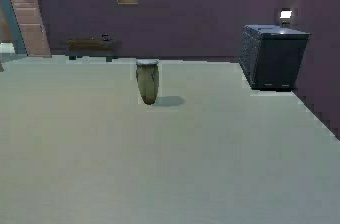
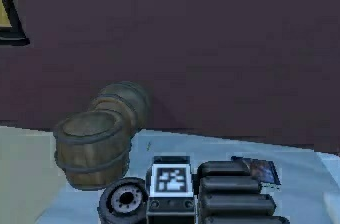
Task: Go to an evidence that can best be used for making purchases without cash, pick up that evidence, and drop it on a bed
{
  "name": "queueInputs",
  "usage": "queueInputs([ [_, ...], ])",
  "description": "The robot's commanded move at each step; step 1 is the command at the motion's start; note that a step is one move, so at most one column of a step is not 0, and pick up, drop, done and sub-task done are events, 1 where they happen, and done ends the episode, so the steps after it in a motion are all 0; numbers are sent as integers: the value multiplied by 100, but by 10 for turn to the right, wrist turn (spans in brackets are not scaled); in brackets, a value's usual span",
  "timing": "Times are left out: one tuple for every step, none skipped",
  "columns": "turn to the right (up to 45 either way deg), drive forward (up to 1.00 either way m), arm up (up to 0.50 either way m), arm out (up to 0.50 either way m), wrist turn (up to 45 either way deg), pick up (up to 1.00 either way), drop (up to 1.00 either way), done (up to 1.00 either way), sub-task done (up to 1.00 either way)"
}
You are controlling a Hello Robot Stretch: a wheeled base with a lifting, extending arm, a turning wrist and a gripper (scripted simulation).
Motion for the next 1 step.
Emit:
queueInputs([
  [-150,0,0,0,0,0,0,0,0],
])
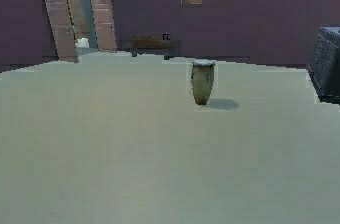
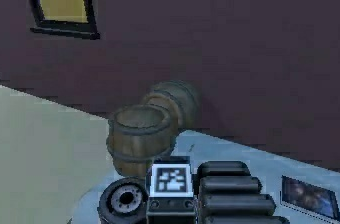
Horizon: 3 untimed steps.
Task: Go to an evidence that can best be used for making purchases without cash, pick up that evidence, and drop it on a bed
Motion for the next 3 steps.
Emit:
queueInputs([
  [450,0,0,0,0,0,0,0,0],
  [270,0,0,0,0,0,0,0,0],
  [0,20,0,0,0,0,0,0,0],
])
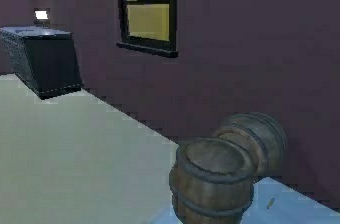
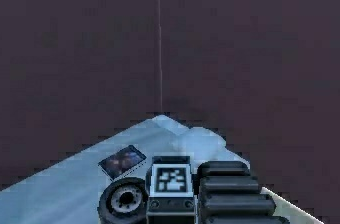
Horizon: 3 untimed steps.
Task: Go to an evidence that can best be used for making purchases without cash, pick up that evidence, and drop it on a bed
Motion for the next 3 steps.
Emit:
queueInputs([
  [-450,0,0,0,0,0,0,0,0],
  [-270,0,0,0,0,0,0,0,0],
  [450,0,0,0,0,0,0,0,0],
])
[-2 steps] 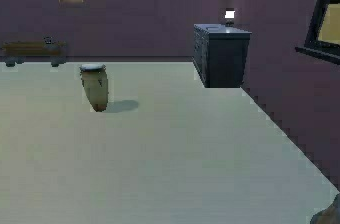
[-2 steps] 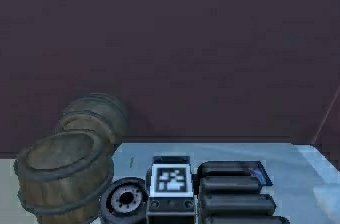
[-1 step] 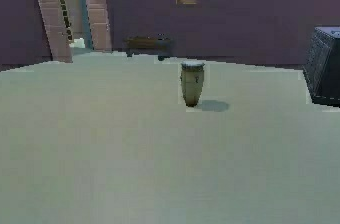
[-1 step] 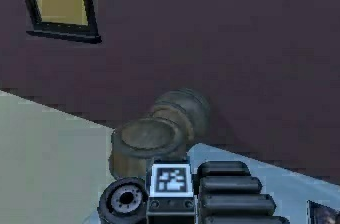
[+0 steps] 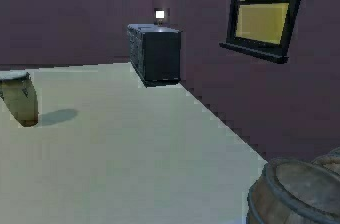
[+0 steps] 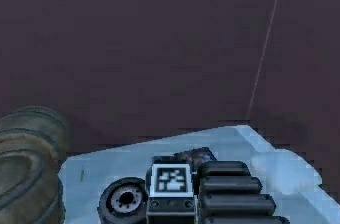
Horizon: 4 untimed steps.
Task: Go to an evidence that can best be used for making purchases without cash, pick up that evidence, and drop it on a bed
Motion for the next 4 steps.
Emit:
queueInputs([
  [240,0,0,0,0,0,0,0,0],
  [0,0,0,48,0,0,0,0,0],
  [0,0,0,0,450,0,0,0,0],
  [0,0,0,0,240,0,0,0,0],
])
